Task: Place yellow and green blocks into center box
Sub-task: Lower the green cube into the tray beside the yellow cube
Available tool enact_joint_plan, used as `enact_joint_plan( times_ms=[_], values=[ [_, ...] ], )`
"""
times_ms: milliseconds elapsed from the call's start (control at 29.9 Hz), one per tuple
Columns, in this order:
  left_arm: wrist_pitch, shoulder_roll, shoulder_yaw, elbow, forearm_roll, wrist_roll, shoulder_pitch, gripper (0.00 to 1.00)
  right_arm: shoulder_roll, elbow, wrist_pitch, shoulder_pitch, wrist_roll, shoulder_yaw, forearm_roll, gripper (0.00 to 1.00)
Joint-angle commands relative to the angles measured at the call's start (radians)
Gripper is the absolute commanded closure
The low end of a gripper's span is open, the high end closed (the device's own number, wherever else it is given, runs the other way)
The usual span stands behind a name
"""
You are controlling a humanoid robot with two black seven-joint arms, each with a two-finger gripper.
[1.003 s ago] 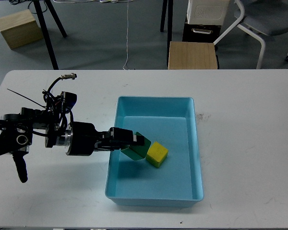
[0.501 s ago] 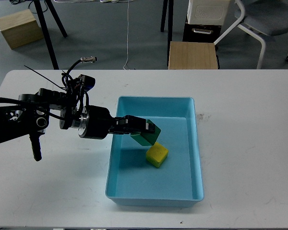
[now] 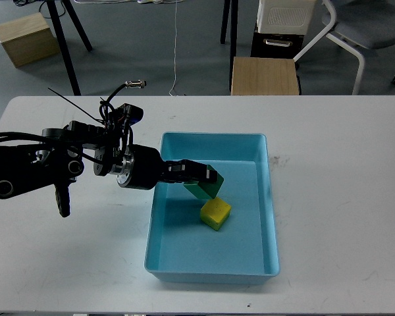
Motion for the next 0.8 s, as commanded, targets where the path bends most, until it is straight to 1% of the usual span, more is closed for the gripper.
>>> enact_joint_plan(
  times_ms=[0,334,568,769],
  values=[
    [0.006,-0.009,0.001,0.008,0.005,0.001,0.005,0.46,-0.001,0.000,0.000,-0.001,0.000,0.000,0.000,0.01],
    [0.007,-0.028,0.020,0.009,0.017,0.000,0.015,0.46,0.001,0.000,0.000,0.001,0.000,0.000,-0.002,0.01],
    [0.009,-0.063,0.026,0.027,0.017,0.000,0.018,0.45,-0.001,0.000,0.000,-0.001,0.000,0.000,-0.002,0.01],
    [0.009,-0.069,0.024,0.029,0.017,0.001,0.019,0.41,0.001,0.000,0.000,-0.001,0.000,0.000,-0.002,0.01]
  ],
)
